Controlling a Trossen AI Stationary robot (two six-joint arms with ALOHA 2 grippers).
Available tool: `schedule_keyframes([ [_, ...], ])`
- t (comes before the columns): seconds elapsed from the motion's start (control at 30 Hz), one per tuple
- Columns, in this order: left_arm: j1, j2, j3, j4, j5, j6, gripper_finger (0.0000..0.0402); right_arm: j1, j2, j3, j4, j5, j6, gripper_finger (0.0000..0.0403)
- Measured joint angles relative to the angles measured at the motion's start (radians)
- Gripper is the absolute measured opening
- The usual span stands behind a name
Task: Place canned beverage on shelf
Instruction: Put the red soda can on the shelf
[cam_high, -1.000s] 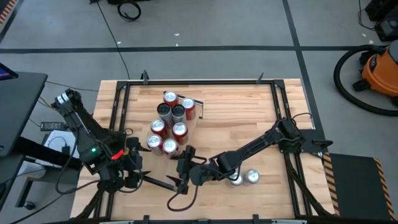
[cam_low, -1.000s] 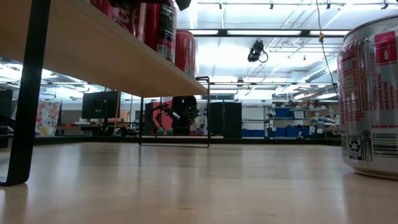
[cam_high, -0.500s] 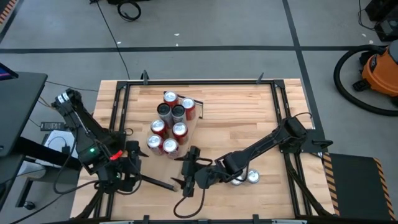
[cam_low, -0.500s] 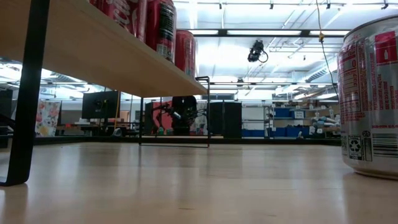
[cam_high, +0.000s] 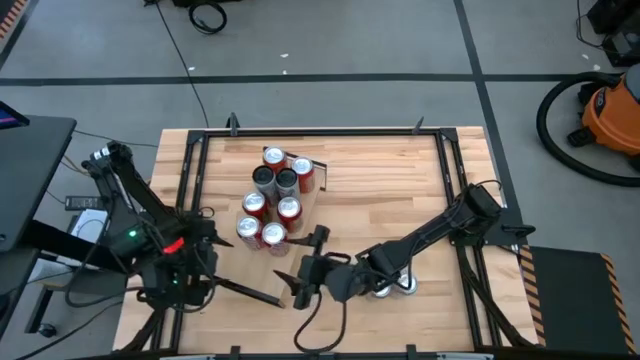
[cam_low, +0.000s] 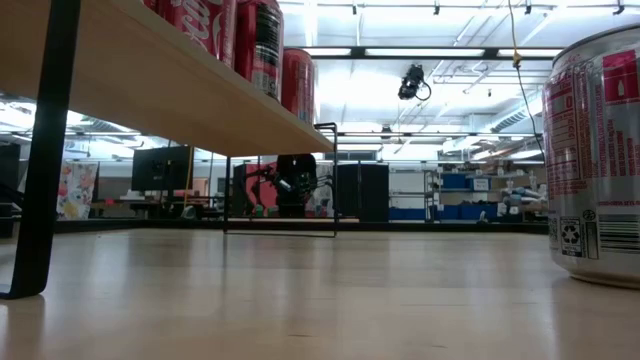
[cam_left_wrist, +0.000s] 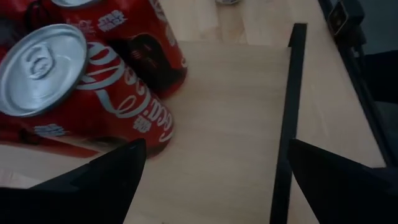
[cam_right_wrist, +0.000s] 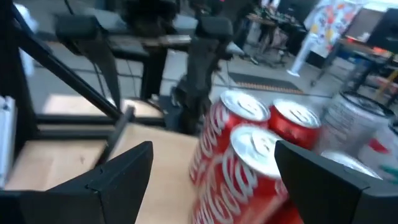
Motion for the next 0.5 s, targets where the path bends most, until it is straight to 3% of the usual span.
schedule_keyframes([
  [0.2,0.0,0.0,0.056,-0.035,0.0,0.021,0.04,-0.085,0.003,0.03,-0.002,-0.186,0.014,0.0347],
  [0.5,0.0,-0.001,0.159,-0.125,0.002,0.024,0.04,-0.126,0.008,0.139,-0.118,-0.224,0.017,0.0346],
])
